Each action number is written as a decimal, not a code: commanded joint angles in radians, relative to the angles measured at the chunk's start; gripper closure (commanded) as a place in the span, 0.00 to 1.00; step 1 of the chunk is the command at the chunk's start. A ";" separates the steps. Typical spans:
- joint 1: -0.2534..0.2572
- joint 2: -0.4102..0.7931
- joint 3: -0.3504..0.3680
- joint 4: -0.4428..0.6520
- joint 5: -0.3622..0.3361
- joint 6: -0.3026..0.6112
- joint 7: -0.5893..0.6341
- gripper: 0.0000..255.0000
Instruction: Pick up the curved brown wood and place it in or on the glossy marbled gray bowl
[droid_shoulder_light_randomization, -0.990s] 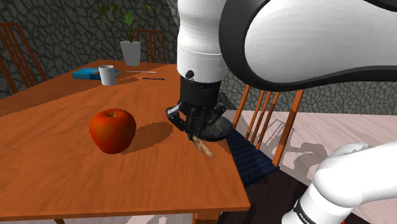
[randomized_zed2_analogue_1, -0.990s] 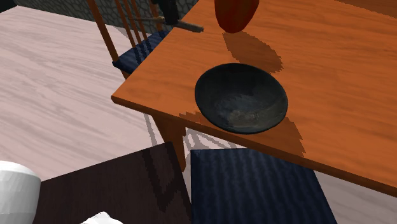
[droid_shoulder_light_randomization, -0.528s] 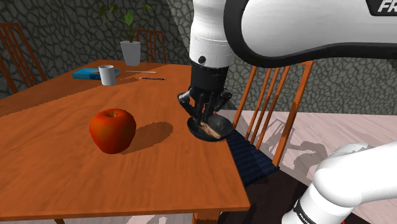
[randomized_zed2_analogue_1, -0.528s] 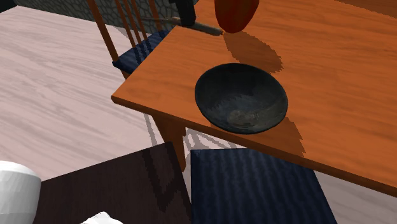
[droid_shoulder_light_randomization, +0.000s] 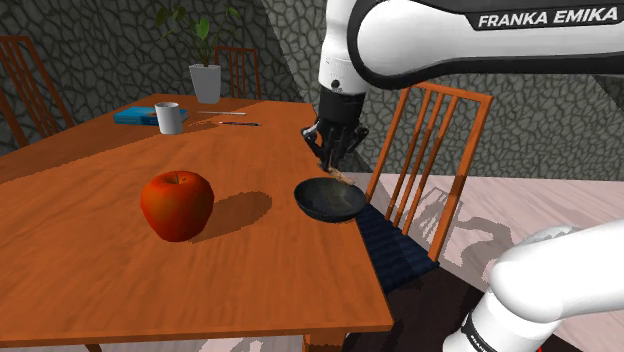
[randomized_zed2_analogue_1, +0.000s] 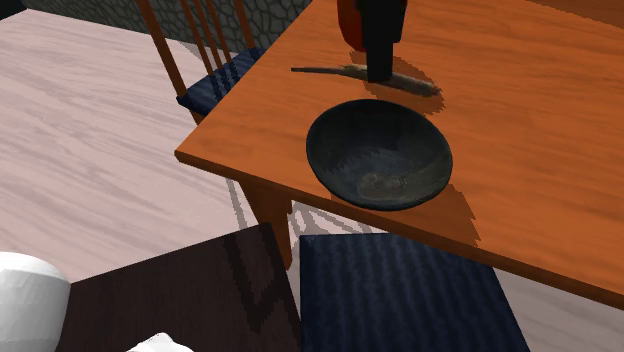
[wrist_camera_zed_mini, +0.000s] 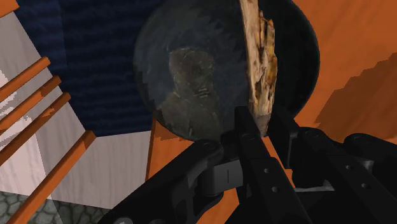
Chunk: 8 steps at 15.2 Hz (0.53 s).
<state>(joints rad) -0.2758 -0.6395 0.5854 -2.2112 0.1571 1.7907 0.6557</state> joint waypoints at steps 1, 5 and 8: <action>-0.018 0.017 -0.032 0.001 -0.019 0.014 -0.041 1.00; -0.013 0.012 -0.022 -0.055 -0.011 0.065 -0.037 1.00; -0.009 0.011 -0.013 -0.095 -0.006 0.104 -0.033 1.00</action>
<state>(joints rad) -0.2867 -0.6271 0.5695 -2.2923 0.1490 1.8816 0.6211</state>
